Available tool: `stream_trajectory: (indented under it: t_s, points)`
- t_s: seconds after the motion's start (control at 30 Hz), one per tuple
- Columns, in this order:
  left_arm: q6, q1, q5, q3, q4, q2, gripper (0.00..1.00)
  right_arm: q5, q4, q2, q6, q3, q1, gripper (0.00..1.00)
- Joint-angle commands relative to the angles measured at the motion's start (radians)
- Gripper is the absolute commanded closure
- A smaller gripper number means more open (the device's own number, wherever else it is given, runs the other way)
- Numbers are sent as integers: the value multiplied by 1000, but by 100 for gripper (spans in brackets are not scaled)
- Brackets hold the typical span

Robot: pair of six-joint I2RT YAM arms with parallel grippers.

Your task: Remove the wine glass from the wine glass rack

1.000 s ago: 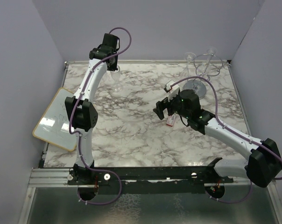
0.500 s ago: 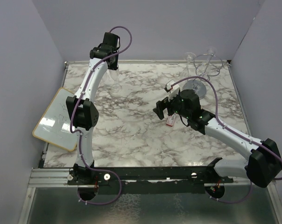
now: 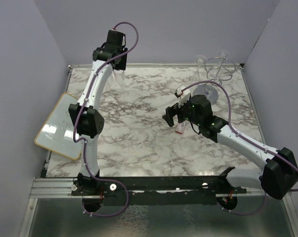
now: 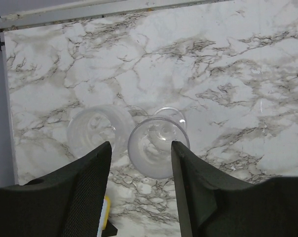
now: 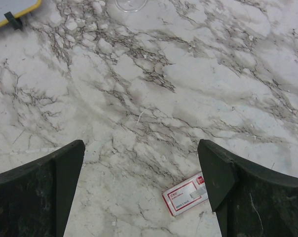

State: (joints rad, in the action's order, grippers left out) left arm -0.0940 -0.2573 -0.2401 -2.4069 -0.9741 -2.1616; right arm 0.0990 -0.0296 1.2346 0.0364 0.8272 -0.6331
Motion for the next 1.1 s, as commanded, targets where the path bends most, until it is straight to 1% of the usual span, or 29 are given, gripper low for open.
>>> stream_trajectory:
  t_s: [0.0, 0.13, 0.23, 0.33, 0.4, 0.5, 0.63, 0.73, 0.87, 1.07]
  points:
    - [-7, -3, 17, -23, -5, 105, 44, -35, -31, -29, 49, 37, 4, 0]
    - [-33, -3, 116, 23, 8, 212, 40, -108, -75, -32, 88, 76, 5, 0]
    - [-58, -3, 230, 152, 63, 330, 39, -149, -106, -35, 98, 113, 7, 0]
    - [-92, -3, 343, 370, 183, 490, 39, -189, -143, -34, 105, 156, 12, 0]
    - [-137, -3, 438, 541, 299, 625, 37, -211, -175, -30, 94, 196, 17, 0]
    - [-218, -5, 599, 800, 491, 781, 34, -254, -250, -3, 78, 282, 32, 0]
    - [-328, -16, 742, 1059, 683, 914, 32, -293, -350, 58, 72, 424, 69, 0]
    - [-376, -57, 769, 1211, 785, 978, 30, -296, -372, 89, 75, 498, 105, 0]
    - [-388, -135, 746, 1353, 841, 1019, 28, -285, -376, 141, 94, 578, 163, 0]
    - [-382, -243, 714, 1463, 871, 1022, 26, -284, -406, 257, 92, 719, 220, 0]
